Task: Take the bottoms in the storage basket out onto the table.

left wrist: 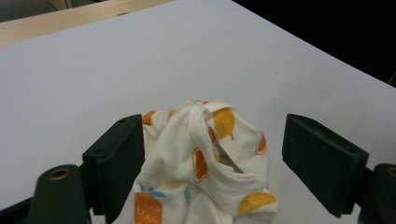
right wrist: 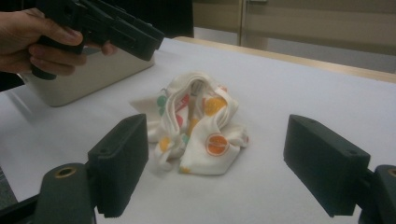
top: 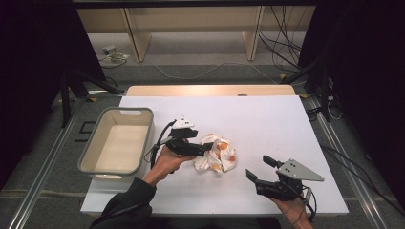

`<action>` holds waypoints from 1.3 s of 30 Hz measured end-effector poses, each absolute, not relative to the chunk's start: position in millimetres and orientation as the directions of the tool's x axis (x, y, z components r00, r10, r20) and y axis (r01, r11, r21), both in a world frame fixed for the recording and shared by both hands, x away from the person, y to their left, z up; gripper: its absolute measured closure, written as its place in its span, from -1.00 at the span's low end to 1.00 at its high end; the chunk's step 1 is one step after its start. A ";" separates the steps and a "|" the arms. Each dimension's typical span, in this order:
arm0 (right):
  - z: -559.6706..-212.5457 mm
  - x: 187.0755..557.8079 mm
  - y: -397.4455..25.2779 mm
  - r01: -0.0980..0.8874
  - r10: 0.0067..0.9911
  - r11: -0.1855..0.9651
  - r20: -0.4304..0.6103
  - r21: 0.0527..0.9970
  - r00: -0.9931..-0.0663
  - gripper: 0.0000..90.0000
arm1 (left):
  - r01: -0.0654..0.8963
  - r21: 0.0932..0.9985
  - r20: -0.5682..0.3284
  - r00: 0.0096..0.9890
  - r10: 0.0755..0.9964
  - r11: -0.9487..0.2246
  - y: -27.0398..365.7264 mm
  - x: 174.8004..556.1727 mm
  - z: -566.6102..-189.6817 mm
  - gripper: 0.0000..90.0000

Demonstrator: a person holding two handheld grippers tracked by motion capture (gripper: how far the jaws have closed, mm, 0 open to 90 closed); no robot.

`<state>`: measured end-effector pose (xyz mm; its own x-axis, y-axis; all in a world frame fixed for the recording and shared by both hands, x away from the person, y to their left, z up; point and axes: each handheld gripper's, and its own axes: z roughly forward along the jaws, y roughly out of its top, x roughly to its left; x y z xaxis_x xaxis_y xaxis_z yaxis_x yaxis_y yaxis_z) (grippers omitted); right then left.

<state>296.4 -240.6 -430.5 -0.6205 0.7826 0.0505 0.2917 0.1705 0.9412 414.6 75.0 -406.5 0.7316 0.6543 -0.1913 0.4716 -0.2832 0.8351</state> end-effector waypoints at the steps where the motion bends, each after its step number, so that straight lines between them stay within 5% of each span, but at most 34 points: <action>1: -430.5 296.6 -240.7 0.291 0.783 0.169 0.051 0.942 -0.620 -0.49 | 0.467 0.840 -0.194 0.734 0.650 -0.277 75.5 413.3 -406.2 -0.55; 39: -430.8 296.1 -240.3 0.301 0.781 0.169 0.059 0.939 -0.622 -0.50 | 0.401 0.895 -0.205 0.759 0.618 -0.196 100.0 384.5 -400.6 -0.61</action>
